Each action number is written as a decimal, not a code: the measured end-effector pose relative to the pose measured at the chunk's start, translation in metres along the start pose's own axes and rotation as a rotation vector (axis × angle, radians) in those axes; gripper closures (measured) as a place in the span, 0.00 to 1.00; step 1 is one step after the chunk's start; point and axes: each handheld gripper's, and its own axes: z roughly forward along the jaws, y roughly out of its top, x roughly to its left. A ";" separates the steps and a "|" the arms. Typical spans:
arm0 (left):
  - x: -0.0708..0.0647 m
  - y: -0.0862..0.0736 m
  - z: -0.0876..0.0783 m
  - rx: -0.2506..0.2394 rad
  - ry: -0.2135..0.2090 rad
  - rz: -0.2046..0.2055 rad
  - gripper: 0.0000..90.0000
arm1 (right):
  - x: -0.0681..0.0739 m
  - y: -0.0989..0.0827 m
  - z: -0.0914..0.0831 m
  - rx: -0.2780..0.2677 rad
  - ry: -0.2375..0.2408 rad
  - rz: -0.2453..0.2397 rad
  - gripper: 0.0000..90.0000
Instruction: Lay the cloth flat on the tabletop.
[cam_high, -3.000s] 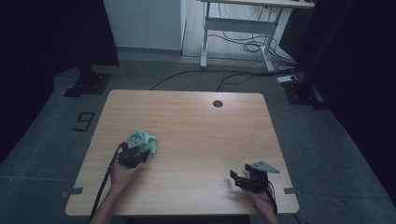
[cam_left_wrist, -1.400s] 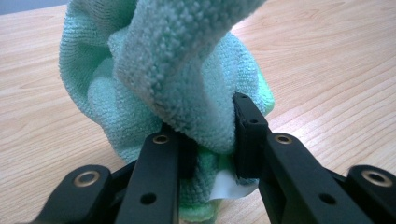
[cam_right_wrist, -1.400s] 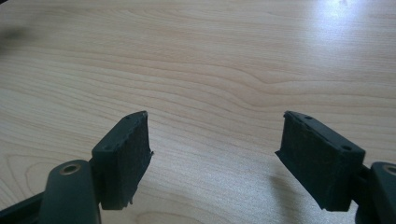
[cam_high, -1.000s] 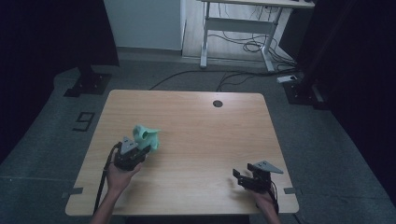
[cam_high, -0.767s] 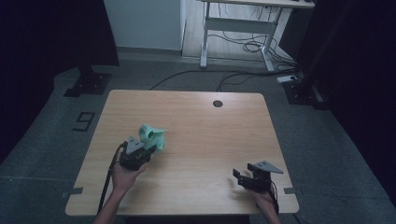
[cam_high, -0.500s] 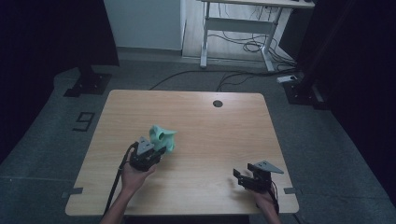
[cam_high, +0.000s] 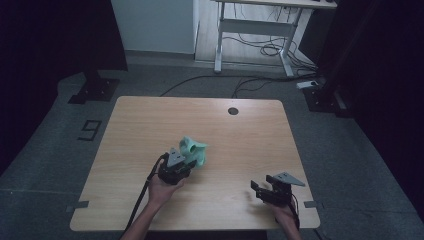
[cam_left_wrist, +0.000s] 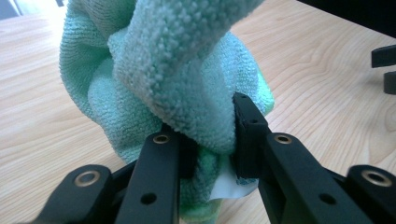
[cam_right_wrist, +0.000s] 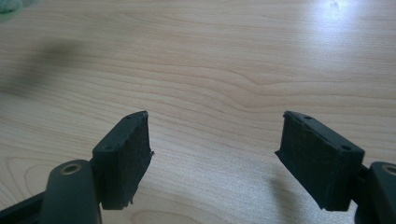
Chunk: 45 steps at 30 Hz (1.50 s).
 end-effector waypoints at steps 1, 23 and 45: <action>-0.002 0.001 0.003 -0.001 -0.006 -0.003 0.82 | 0.000 0.000 0.000 0.000 0.000 0.001 0.27; -0.023 -0.004 0.046 0.076 -0.056 0.015 0.82 | -0.002 -0.001 0.001 0.004 -0.005 0.002 0.28; -0.030 -0.014 0.060 0.134 -0.085 0.017 0.67 | -0.001 -0.001 0.002 0.011 -0.001 -0.001 0.28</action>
